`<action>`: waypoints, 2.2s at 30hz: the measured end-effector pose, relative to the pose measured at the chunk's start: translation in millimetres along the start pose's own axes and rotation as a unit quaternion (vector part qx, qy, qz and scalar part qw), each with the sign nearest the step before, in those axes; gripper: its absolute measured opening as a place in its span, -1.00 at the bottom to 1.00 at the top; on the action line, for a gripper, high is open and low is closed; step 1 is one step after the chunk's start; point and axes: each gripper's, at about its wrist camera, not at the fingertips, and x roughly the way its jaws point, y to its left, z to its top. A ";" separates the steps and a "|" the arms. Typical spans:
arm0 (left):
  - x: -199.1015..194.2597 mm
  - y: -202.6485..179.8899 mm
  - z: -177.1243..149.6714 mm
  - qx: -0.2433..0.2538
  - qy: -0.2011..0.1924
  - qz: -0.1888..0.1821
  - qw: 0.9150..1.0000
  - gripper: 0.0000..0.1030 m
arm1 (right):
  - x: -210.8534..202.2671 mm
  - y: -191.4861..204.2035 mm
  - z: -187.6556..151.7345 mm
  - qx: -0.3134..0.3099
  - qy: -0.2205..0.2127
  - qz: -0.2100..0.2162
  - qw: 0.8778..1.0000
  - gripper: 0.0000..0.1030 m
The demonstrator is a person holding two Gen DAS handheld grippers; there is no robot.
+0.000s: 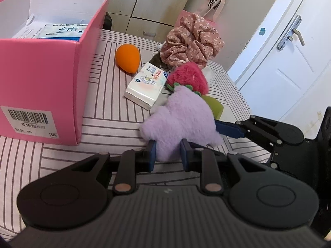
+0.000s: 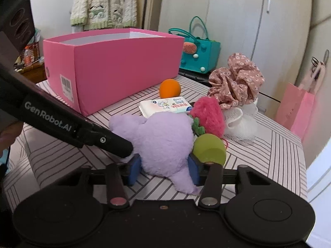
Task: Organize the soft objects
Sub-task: 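Lift the lilac plush with the right tool and carry it toward the pink box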
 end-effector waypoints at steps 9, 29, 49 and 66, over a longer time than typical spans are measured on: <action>-7.2 -6.7 -4.8 0.018 0.015 -0.010 1.000 -0.56 | -11.8 0.7 -0.7 0.029 0.016 0.000 0.999 -0.10; -62.0 4.8 -12.9 0.071 0.065 -0.039 0.995 -0.52 | -45.2 49.2 28.2 0.052 0.082 0.006 0.995 -0.09; -157.7 53.1 -17.0 0.053 0.071 -0.066 0.994 -0.52 | -83.2 125.1 71.8 0.017 0.082 0.042 0.996 -0.09; -213.5 59.0 25.7 0.084 -0.024 -0.047 0.995 -0.52 | -94.9 130.8 132.8 0.024 0.021 0.051 0.998 -0.09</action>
